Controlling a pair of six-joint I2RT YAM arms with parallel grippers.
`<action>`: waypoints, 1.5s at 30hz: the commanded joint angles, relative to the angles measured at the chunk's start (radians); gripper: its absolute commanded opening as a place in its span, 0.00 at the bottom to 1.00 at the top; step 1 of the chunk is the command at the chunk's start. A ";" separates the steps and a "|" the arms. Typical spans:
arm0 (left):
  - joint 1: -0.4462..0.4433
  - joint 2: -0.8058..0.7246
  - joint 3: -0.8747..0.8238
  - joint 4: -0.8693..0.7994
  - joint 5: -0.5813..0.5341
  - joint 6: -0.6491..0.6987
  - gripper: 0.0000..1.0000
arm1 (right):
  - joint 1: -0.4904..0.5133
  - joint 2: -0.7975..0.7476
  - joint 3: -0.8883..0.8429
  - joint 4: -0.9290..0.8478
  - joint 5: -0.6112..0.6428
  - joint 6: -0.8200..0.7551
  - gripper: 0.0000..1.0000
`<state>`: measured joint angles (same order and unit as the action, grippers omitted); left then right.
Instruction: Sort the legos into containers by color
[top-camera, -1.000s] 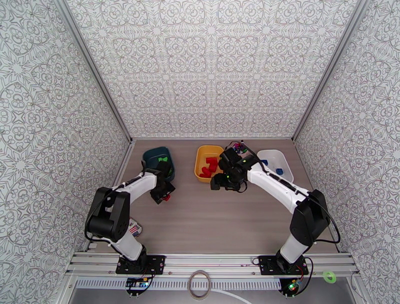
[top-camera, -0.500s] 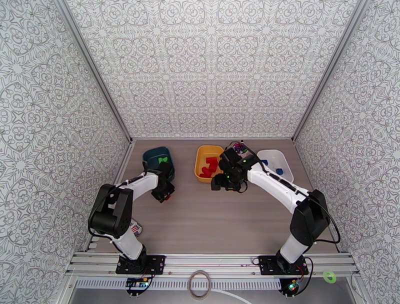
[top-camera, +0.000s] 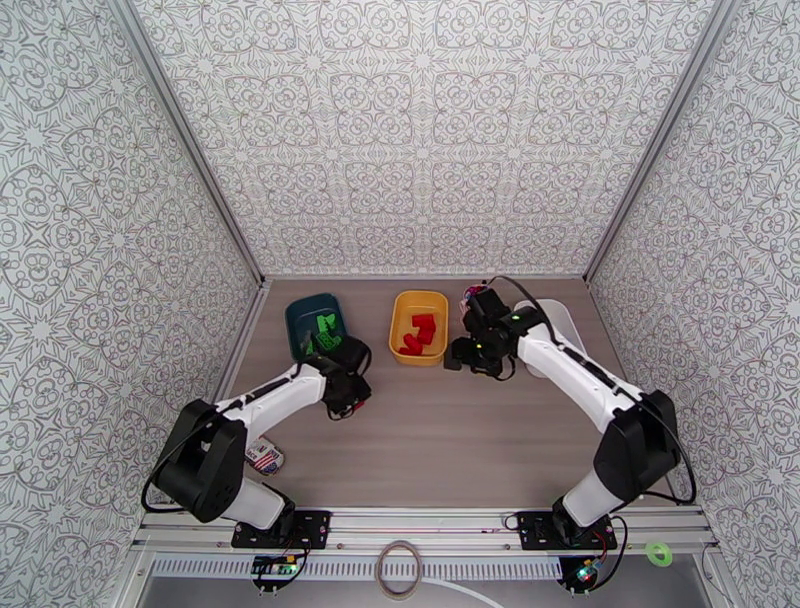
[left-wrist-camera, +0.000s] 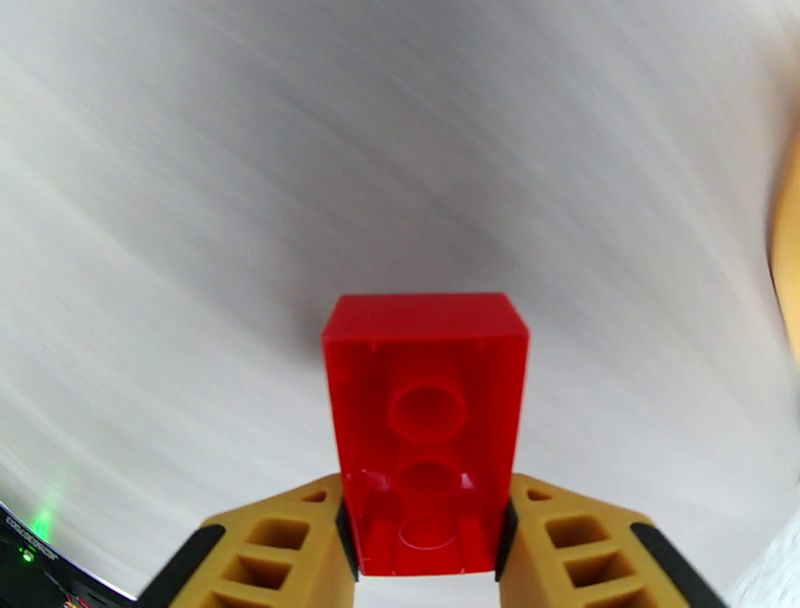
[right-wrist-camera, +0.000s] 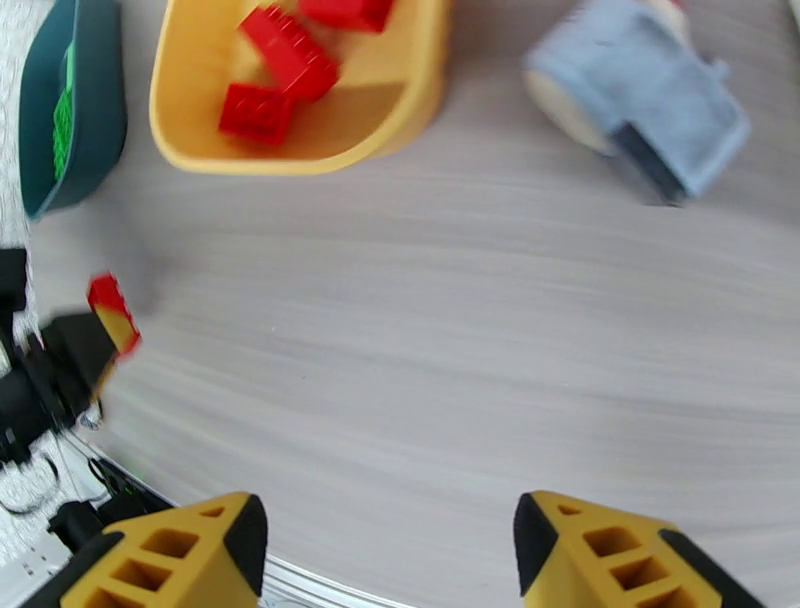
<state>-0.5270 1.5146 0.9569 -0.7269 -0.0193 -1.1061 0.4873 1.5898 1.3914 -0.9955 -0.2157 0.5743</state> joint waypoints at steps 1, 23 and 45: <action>-0.032 0.000 0.110 -0.006 0.023 0.088 0.41 | -0.015 -0.057 -0.047 0.001 0.022 0.029 0.70; 0.029 0.485 0.965 -0.187 0.121 0.444 0.91 | -0.039 -0.341 -0.252 -0.037 0.078 0.144 0.70; -0.017 -0.097 0.420 0.069 -0.162 0.549 0.99 | -0.092 -0.328 -0.135 -0.097 0.164 0.050 0.80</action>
<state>-0.5629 1.5047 1.4166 -0.7090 -0.0750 -0.6228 0.4171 1.2469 1.1915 -1.0733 -0.0994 0.6758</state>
